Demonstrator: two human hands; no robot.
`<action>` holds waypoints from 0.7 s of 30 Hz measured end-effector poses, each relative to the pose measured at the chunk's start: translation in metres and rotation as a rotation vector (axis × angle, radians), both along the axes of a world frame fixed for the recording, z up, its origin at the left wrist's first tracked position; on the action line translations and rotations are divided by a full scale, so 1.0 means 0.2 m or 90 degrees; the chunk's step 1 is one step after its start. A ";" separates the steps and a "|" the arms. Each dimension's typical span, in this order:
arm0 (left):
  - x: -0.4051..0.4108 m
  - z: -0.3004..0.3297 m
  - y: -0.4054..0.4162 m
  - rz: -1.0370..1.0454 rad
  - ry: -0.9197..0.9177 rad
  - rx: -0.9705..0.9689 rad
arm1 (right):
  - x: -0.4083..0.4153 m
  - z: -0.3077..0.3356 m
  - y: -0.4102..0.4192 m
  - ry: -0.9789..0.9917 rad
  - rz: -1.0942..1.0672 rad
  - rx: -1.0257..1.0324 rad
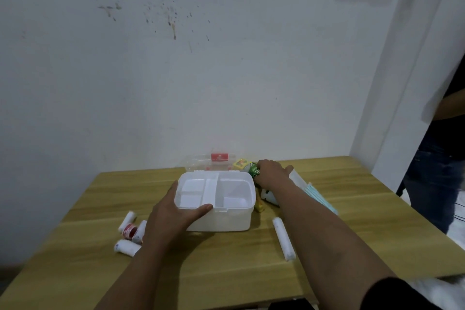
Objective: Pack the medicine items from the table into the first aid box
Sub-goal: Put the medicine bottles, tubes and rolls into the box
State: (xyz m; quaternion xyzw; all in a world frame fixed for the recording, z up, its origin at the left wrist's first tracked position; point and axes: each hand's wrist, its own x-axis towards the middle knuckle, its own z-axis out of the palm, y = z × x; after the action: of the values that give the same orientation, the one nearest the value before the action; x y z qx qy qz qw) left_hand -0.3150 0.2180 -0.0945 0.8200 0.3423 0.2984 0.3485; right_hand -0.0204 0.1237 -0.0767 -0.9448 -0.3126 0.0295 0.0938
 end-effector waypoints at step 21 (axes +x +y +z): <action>0.06 0.01 -0.01 0.008 0.034 -0.033 | -0.10 0.77 -0.28 0.174 0.191 0.049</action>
State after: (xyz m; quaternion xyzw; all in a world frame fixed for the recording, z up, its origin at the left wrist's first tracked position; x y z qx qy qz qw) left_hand -0.3028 0.2158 -0.0918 0.8162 0.3641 0.2693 0.3587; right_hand -0.0397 0.0668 0.0771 -0.8705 -0.4353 0.1593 0.1657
